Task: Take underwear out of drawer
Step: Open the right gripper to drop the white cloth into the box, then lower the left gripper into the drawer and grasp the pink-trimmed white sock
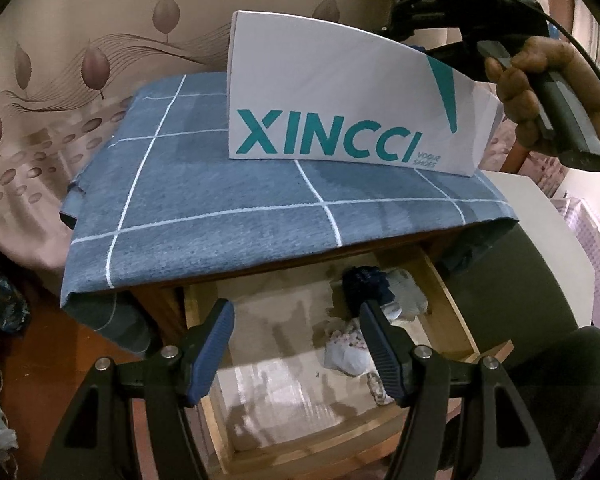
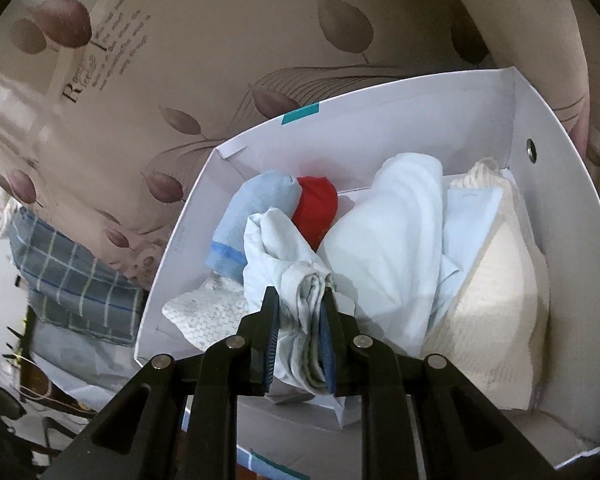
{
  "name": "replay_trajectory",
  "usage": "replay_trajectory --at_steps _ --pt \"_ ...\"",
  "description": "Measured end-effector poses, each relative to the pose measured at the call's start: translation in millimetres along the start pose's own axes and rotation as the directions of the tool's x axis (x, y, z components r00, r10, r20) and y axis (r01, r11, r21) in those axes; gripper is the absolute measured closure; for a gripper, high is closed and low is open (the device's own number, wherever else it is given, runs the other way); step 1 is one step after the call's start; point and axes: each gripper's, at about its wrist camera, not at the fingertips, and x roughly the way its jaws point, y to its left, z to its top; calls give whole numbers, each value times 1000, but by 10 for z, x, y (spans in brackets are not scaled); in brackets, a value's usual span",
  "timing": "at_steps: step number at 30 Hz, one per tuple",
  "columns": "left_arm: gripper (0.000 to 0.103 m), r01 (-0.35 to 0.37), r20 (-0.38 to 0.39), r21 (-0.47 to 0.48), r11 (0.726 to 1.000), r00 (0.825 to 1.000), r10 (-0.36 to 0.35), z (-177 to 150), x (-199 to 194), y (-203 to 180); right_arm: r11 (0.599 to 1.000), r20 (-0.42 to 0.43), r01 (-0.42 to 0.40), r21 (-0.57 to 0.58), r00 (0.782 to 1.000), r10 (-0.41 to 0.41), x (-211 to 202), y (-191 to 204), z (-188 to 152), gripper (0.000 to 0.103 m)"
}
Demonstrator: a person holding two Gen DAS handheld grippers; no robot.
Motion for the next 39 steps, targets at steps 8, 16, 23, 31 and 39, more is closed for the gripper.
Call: replay_trajectory --at_steps 8,16,23,31,39 --pt "36 -22 -20 17 1000 1000 23 -14 42 -25 999 39 21 -47 999 -19 -52 71 -13 76" --pt "36 -38 -39 36 999 998 39 -24 89 -51 997 157 -35 -67 987 45 -423 100 -52 60" --pt "36 -45 -73 61 997 996 50 -67 164 -93 979 272 -182 -89 942 199 -1030 -10 -636 44" --pt "36 -29 -194 96 995 980 47 -180 396 -199 992 228 -124 -21 966 125 -1329 -777 -1852 41" --pt "36 56 -346 156 986 938 2 -310 728 -486 961 281 -244 134 939 199 -1458 -1374 -2297 41"
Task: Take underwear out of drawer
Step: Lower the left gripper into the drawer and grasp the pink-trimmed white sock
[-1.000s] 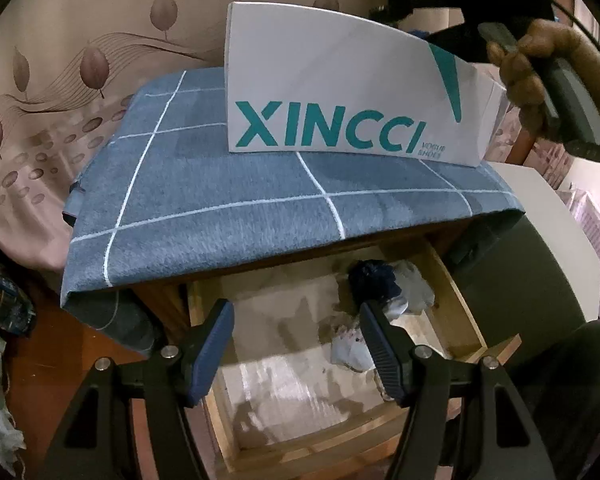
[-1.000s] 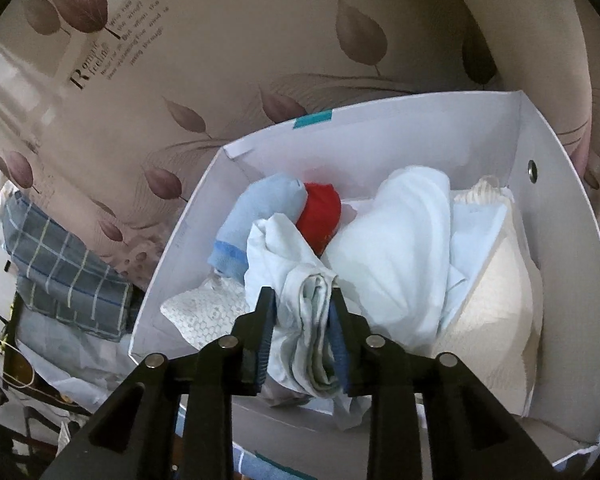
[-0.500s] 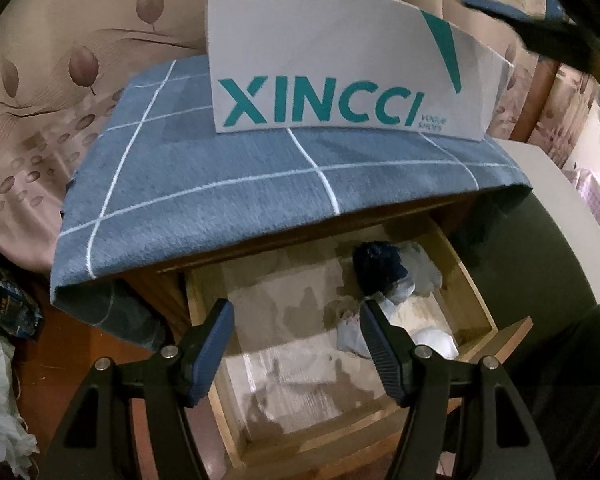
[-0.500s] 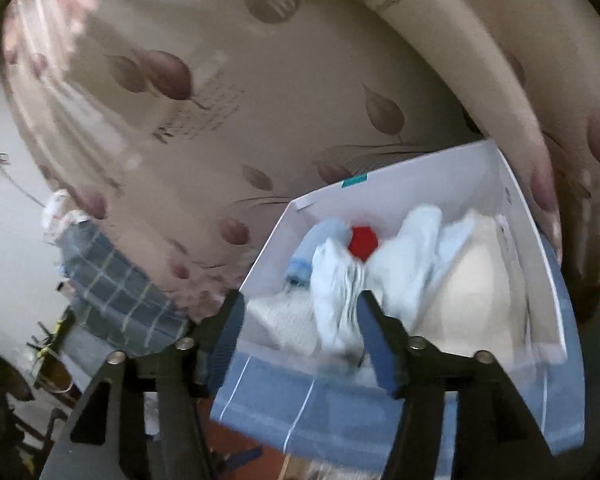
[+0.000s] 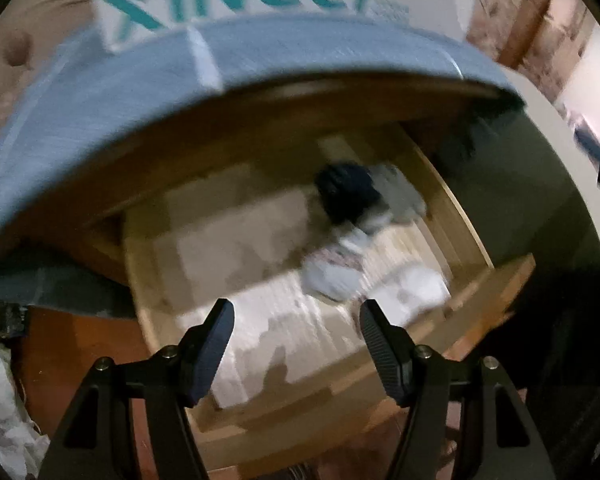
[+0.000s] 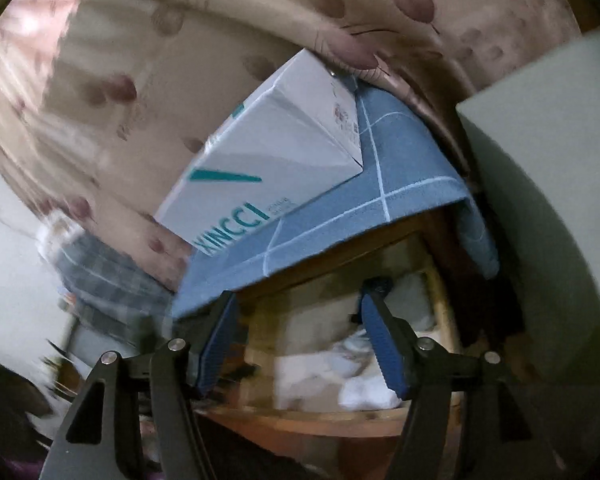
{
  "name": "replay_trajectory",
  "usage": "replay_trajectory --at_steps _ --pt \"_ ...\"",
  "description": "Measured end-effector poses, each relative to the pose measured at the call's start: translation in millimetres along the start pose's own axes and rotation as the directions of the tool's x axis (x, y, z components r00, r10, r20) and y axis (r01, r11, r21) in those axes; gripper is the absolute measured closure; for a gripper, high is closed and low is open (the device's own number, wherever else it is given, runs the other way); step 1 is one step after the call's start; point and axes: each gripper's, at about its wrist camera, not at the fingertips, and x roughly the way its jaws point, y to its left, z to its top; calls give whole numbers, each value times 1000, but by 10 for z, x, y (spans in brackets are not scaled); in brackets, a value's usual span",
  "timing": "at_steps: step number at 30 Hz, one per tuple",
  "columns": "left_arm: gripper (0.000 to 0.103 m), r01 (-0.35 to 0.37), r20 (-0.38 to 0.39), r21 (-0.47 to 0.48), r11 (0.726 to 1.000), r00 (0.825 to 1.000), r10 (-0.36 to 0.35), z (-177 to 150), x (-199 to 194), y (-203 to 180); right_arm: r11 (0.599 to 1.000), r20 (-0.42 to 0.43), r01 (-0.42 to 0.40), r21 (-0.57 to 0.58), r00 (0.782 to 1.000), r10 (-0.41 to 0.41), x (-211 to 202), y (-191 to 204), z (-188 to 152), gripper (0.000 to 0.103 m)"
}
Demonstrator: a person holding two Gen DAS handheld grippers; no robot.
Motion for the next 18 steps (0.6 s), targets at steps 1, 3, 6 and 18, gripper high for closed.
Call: replay_trajectory --at_steps 1,3,6,18 --pt "36 5 -14 15 1000 1000 -5 10 40 -48 1000 12 -9 -14 1000 9 -29 16 6 40" --pt "36 11 -36 46 999 999 -10 43 123 -145 999 15 -42 -7 999 43 -41 -8 7 38" --pt "36 -3 -75 91 996 997 10 117 325 -291 997 9 -78 14 997 78 -30 -34 15 37" --pt "36 4 -132 307 952 991 39 381 975 -649 977 9 -199 75 980 199 -123 -119 -4 30"
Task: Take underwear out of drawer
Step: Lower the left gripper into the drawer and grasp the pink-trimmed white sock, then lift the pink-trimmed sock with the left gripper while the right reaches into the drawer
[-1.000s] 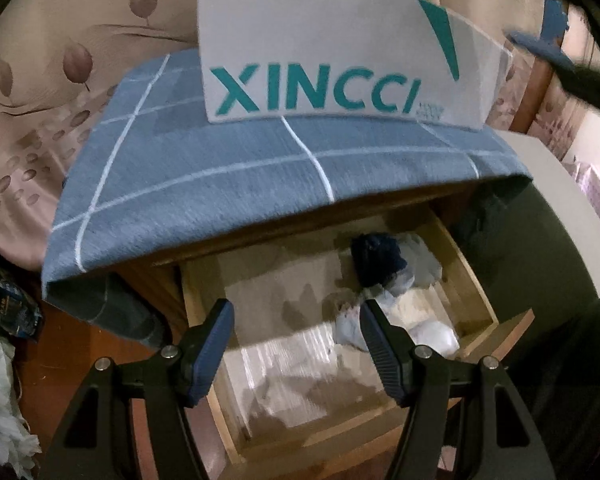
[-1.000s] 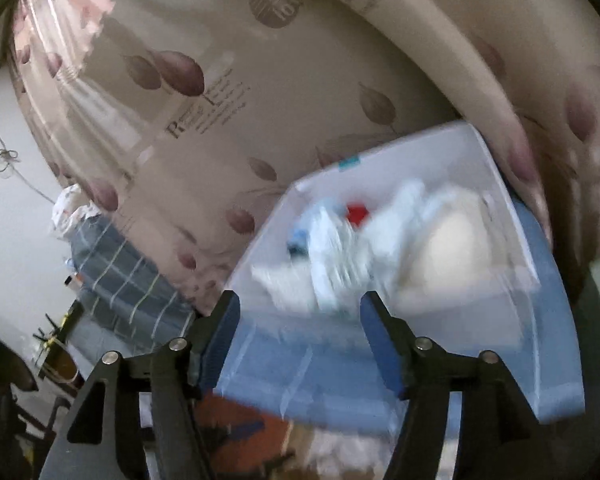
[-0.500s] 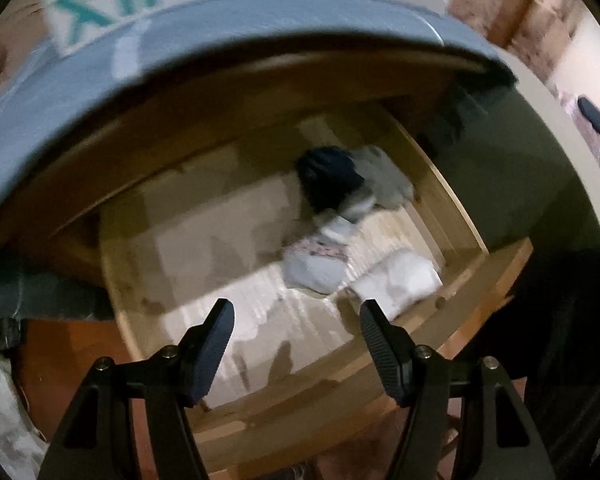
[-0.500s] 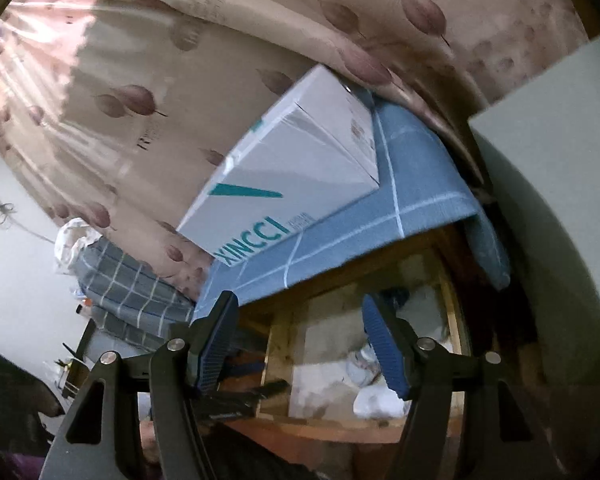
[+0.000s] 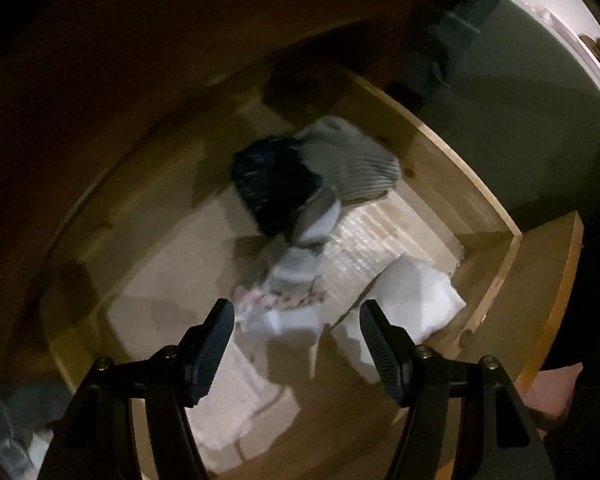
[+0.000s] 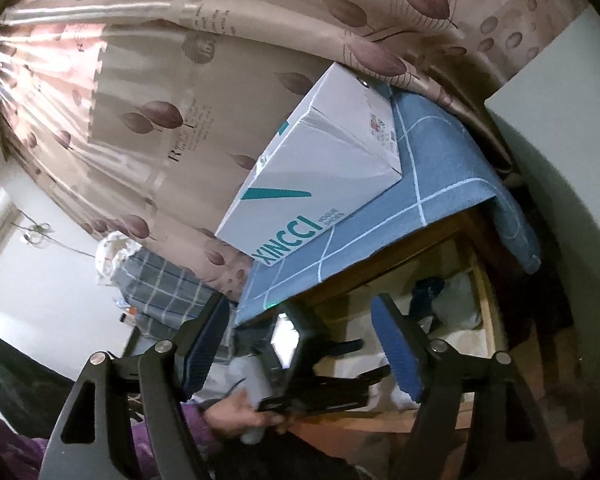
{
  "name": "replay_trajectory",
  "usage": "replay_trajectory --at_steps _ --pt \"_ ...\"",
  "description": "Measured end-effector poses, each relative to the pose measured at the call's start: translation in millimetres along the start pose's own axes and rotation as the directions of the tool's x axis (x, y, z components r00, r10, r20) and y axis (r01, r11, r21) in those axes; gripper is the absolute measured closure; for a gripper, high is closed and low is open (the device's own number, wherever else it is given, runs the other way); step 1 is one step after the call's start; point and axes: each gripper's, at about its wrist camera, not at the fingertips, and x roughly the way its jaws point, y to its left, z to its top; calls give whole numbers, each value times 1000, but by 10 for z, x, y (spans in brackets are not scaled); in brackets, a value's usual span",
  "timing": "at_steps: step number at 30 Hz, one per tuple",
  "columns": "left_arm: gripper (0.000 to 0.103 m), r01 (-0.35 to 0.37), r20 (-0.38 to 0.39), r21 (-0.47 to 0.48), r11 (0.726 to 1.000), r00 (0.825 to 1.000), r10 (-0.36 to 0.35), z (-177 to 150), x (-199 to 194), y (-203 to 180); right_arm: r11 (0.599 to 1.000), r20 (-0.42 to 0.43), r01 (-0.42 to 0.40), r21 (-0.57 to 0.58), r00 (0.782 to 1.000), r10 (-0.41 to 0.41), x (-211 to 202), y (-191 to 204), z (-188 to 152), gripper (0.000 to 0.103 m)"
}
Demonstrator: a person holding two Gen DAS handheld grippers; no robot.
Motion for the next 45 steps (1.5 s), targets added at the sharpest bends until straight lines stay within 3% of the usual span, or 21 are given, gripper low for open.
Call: replay_trajectory --at_steps 8,12,19,21,23,24,25,28,30,33,37,45 --pt "36 -40 -72 120 992 996 49 175 336 -78 994 6 -75 76 997 75 -54 -105 10 26" --pt "36 -69 -59 162 984 995 80 189 442 -54 988 16 -105 117 994 104 -67 -170 25 24" --pt "36 2 -131 136 991 991 16 191 701 168 981 15 -127 145 992 126 -56 -226 34 22" --pt "34 -12 -145 144 989 989 33 170 773 187 980 12 -131 151 991 131 -47 -237 37 21" --pt "40 -1 -134 142 990 991 20 170 759 203 978 10 -131 161 991 131 -38 -253 39 20" --pt "48 -18 -127 153 988 991 38 170 743 197 977 10 -132 166 991 132 -35 -261 41 19" --pt "66 -34 -119 169 985 991 55 168 718 171 976 11 -134 172 991 134 -32 -273 42 19" --pt "76 -108 -112 263 959 984 141 113 667 12 972 17 -138 192 990 137 -35 -310 45 18" --pt "77 -131 -96 303 944 981 167 69 611 -53 970 20 -133 201 991 132 -36 -326 45 18" --pt "77 -134 -67 289 948 985 159 20 422 -47 970 25 -128 207 992 126 -40 -342 46 17" --pt "77 -201 21 282 938 979 204 -32 80 -11 970 14 -108 216 994 108 -17 -367 44 16" --pt "77 -213 96 229 950 976 195 -296 -458 -83 983 -51 -14 184 998 24 90 -344 7 13"
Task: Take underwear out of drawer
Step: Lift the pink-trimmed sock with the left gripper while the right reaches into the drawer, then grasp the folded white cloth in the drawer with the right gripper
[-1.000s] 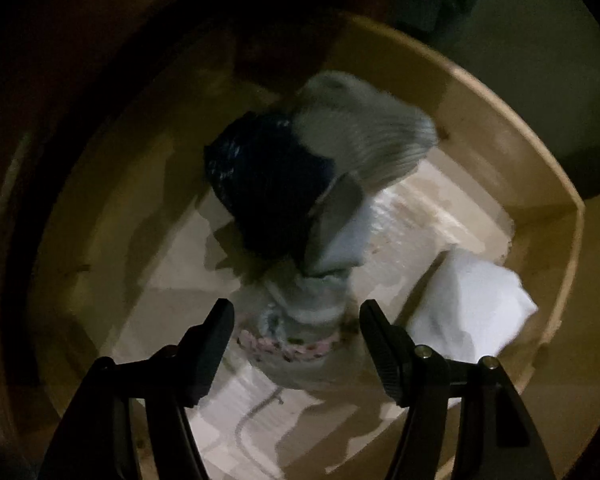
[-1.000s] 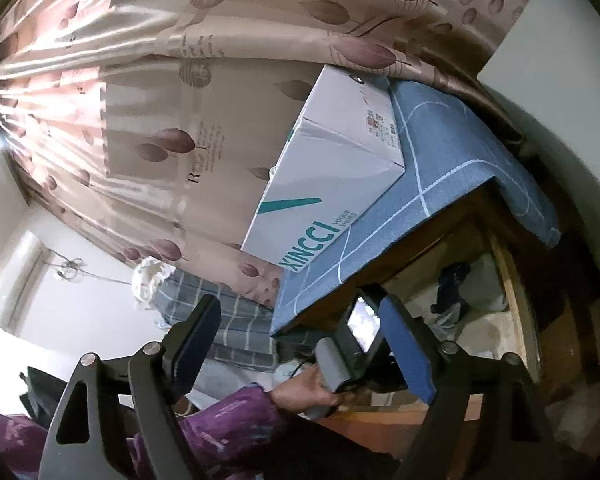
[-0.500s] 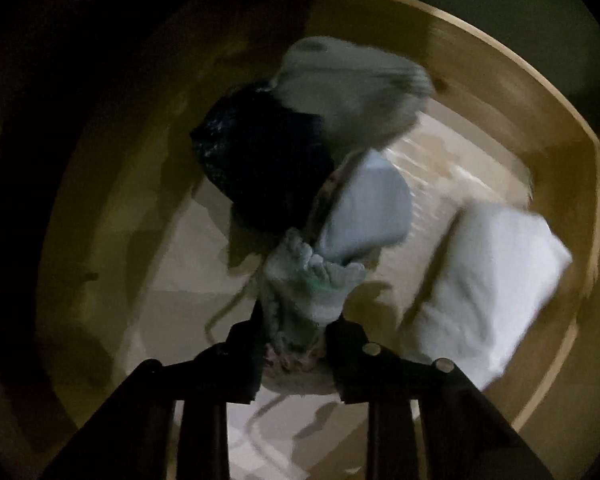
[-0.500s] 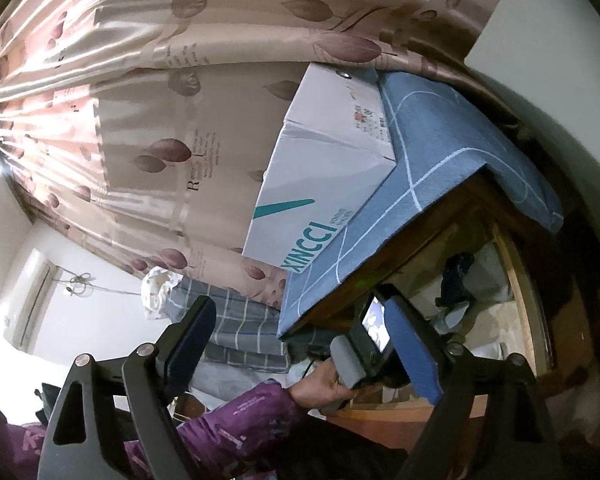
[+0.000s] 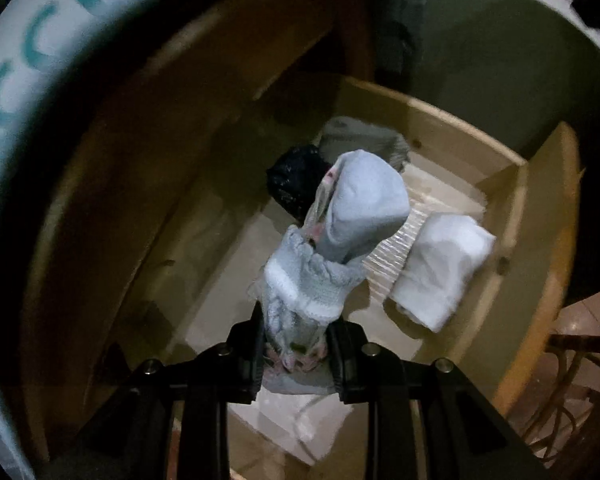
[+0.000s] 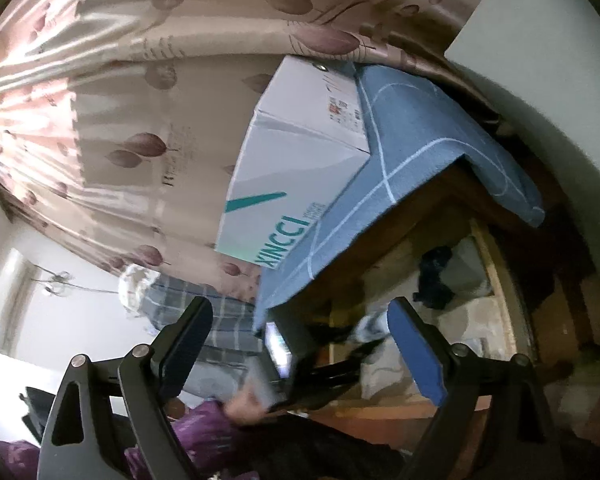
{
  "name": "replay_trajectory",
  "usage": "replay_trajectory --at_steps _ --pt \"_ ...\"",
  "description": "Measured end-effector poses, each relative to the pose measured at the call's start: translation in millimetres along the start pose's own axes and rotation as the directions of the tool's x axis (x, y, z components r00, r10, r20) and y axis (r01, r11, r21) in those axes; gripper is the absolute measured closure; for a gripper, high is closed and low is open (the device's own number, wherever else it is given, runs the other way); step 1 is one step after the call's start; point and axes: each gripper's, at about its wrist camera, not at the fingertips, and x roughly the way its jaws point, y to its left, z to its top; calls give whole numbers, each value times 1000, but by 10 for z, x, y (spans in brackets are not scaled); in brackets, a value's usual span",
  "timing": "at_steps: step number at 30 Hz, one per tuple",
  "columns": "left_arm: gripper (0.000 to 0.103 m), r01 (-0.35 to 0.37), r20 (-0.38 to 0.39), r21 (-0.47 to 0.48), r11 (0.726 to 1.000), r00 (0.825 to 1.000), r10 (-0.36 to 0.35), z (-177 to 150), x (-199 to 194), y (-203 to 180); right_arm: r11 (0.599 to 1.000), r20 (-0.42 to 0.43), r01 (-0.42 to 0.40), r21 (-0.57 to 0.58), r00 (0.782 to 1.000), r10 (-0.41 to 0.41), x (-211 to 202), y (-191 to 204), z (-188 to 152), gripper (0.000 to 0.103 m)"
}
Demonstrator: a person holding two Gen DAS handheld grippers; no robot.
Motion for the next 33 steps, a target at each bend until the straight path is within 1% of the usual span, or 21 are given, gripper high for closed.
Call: replay_trajectory --at_steps 1,3,5,6,8,10,11,13,15,16,18,19,22,23,24,25,26,28,30,32,33 --pt "77 4 9 -10 1000 1000 -4 -29 -85 -2 1000 -20 24 -5 1000 -24 39 4 -10 11" --pt "77 4 30 -29 1000 1000 -3 -47 -213 20 997 -53 79 -27 995 -80 121 15 -37 11" --pt "77 8 62 -60 998 998 -4 -49 -306 66 991 -85 117 -58 989 -122 203 39 -60 11" --pt "77 13 78 -80 997 997 -7 -101 -415 79 989 -103 132 -68 985 -138 243 42 -75 11" --pt "77 27 131 -137 990 991 -9 -182 -597 134 980 -152 178 -84 970 -190 355 25 -104 10" --pt "77 60 186 -193 979 982 -24 -222 -691 231 972 -211 221 -80 949 -233 481 -33 -130 10" --pt "77 70 214 -215 974 977 -23 -256 -756 257 966 -252 246 -76 933 -257 568 -75 -147 10" --pt "77 118 282 -269 956 959 -38 -352 -890 322 954 -319 289 -76 900 -298 722 -148 -197 10" --pt "76 158 339 -303 940 940 -48 -438 -986 354 937 -385 338 -85 857 -344 905 -225 -269 10" --pt "76 165 358 -318 933 933 -43 -485 -1034 382 927 -414 364 -95 832 -369 1002 -263 -301 10" --pt "76 193 384 -330 924 922 -55 -531 -1061 419 906 -470 403 -126 780 -412 1206 -329 -374 10" --pt "76 211 391 -344 915 918 -64 -534 -1074 431 893 -494 423 -153 750 -440 1314 -358 -407 10" --pt "76 224 400 -358 906 914 -68 -539 -1052 444 826 -533 501 -258 640 -554 1628 -453 -485 10" --pt "76 227 405 -361 905 912 -67 -557 -1062 462 807 -541 517 -284 609 -580 1716 -490 -510 10" --pt "76 238 413 -364 901 908 -74 -562 -1069 471 793 -545 530 -300 587 -599 1783 -522 -524 10" --pt "76 245 417 -364 899 906 -78 -581 -1081 475 771 -547 552 -318 557 -624 1847 -556 -542 10" --pt "76 248 420 -363 898 904 -79 -590 -1091 480 746 -551 576 -336 522 -651 1923 -608 -564 10" --pt "75 252 424 -364 897 902 -82 -618 -1090 500 738 -566 585 -338 500 -655 2013 -681 -587 10" --pt "75 266 422 -366 892 902 -96 -659 -1089 524 712 -580 621 -329 462 -671 2079 -776 -620 10" --pt "75 269 422 -360 893 901 -102 -648 -1090 530 702 -596 637 -318 442 -671 2136 -856 -649 10" --pt "75 275 426 -357 893 898 -107 -644 -1094 534 688 -596 650 -323 426 -681 2163 -884 -656 10"
